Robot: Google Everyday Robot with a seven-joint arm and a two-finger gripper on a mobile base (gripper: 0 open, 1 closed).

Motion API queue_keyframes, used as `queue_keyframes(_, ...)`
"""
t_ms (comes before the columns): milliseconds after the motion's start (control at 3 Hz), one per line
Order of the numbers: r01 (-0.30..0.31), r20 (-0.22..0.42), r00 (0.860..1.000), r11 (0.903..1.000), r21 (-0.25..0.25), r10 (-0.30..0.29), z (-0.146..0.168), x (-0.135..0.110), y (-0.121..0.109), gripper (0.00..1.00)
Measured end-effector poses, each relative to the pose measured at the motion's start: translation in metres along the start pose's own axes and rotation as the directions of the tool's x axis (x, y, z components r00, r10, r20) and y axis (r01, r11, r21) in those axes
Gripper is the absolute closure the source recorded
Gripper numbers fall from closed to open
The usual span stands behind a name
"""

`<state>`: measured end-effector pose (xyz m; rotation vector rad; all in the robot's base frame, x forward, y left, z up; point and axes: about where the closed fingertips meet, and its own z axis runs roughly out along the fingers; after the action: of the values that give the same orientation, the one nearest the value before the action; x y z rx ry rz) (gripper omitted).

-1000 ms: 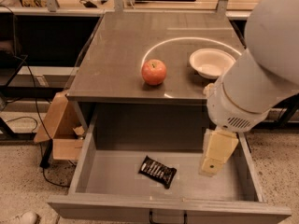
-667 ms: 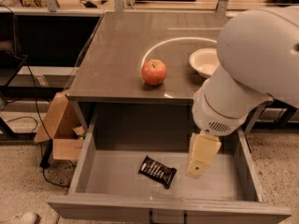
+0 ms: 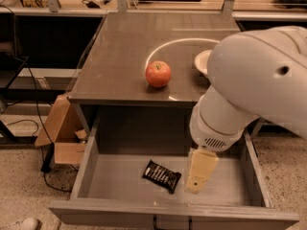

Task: Pick rxbar chocolate from top drawer and place on counter

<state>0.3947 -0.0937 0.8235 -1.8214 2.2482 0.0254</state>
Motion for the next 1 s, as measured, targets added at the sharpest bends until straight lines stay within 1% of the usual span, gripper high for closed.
queue_keyframes(333, 0.020, -0.022, 1.000, 0.9988, -0.044, -0.021, 0.037, -0.016, 0.016, 0.00)
queue_keyframes(667, 0.010, -0.025, 1.000, 0.9990, -0.043, -0.011, 0.041, -0.016, 0.016, 0.00)
queue_keyframes(1000, -0.036, -0.027, 0.999, 0.9989, -0.029, 0.035, 0.049, -0.014, 0.017, 0.00)
